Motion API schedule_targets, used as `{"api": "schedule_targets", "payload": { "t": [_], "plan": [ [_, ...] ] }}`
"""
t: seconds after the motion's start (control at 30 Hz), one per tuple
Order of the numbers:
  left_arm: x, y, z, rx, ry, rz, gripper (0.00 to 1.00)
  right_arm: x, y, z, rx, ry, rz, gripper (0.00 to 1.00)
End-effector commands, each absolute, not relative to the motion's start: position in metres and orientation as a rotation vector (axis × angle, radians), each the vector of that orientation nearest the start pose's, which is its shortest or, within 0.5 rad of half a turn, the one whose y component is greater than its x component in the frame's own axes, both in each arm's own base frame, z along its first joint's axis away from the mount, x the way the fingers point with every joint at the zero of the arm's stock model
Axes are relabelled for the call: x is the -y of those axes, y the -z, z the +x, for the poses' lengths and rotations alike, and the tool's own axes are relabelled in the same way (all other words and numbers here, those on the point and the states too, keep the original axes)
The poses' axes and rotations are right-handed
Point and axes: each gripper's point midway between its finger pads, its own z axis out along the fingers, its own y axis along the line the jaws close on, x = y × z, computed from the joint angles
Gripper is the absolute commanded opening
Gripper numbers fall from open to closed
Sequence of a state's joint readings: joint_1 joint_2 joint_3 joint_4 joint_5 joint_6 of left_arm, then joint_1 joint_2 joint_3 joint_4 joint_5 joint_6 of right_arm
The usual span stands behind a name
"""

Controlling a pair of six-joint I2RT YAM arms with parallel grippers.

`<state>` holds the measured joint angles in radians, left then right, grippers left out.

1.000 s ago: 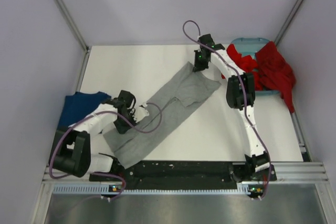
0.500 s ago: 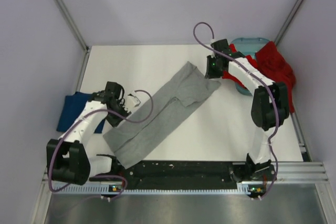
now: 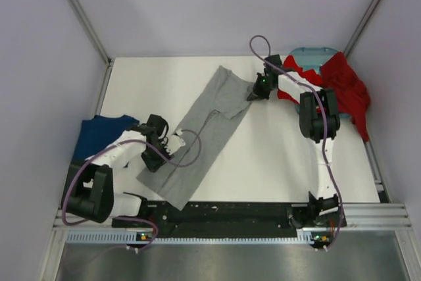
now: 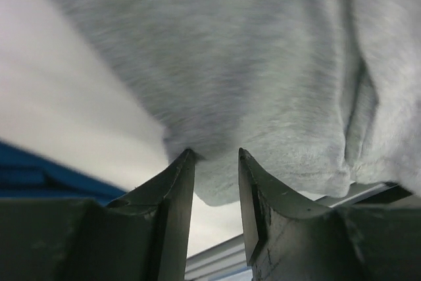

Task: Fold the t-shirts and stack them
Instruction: Rotate the tshirt 75 degrees

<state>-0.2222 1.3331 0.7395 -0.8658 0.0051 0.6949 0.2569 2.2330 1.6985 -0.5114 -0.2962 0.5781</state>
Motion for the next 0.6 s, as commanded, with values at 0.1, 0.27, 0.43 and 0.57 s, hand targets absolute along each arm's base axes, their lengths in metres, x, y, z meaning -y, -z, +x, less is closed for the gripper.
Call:
{"api": "schedule_targets", "payload": {
  "t": [0.1,0.27,0.43,0.57],
  "plan": [
    [0.117,-0.023,0.154,-2.510,0.283,1.701,0.38,-0.193,-0.072,0.625,-2.345,-0.814,0.448,0.00],
    [0.136,-0.055,0.152,-2.408,0.384,1.737,0.40,-0.205,-0.154,0.638,-2.155,-0.847,0.160,0.28],
    [0.136,-0.105,0.162,-2.166,0.357,1.741,0.42,-0.233,-0.252,0.562,-1.994,-0.867,-0.272,0.57],
    [0.114,-0.115,0.168,-2.055,0.308,1.771,0.47,-0.272,-0.291,0.457,-1.698,-0.894,-0.650,0.63]
  ]
}}
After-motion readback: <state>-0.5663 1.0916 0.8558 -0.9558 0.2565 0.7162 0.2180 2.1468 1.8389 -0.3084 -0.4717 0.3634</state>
